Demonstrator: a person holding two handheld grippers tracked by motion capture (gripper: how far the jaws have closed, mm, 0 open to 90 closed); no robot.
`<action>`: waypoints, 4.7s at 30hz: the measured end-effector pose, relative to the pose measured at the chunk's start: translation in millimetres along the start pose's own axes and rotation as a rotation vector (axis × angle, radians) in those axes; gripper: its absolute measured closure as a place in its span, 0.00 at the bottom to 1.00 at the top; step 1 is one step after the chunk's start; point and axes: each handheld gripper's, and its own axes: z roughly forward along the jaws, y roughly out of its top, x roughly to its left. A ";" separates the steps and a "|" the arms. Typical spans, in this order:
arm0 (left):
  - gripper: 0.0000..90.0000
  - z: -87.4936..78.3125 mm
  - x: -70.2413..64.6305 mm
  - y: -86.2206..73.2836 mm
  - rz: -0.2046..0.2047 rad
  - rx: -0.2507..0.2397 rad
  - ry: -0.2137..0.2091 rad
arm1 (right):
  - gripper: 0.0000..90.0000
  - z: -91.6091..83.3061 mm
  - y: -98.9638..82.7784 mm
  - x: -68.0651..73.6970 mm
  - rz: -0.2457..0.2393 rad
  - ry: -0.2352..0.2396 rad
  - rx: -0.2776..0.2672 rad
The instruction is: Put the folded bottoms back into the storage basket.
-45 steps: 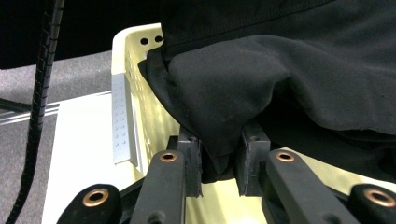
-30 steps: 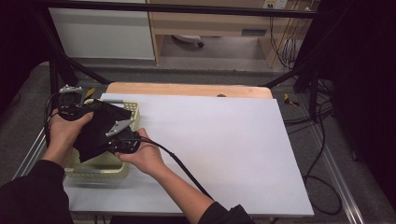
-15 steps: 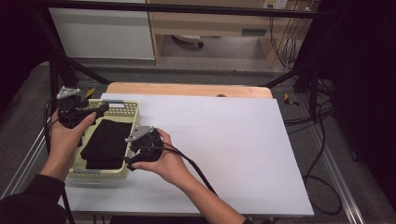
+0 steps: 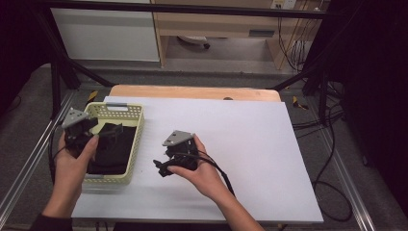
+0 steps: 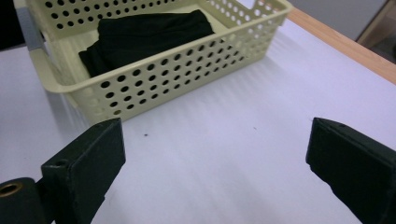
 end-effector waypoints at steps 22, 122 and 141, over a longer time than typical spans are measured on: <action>0.09 1.8 -31.8 -62.0 0.015 -0.050 -0.084 | 0.02 -62.3 -12.4 -62.4 0.118 -0.102 -0.077; 0.08 8.5 -12.5 -84.6 -0.058 -0.071 -0.095 | 0.03 -190.5 -147.1 -114.5 0.256 -0.306 -0.219; 0.08 8.1 -12.5 -84.4 -0.061 -0.070 -0.097 | 0.04 -171.9 -176.8 -120.0 0.299 -0.293 -0.162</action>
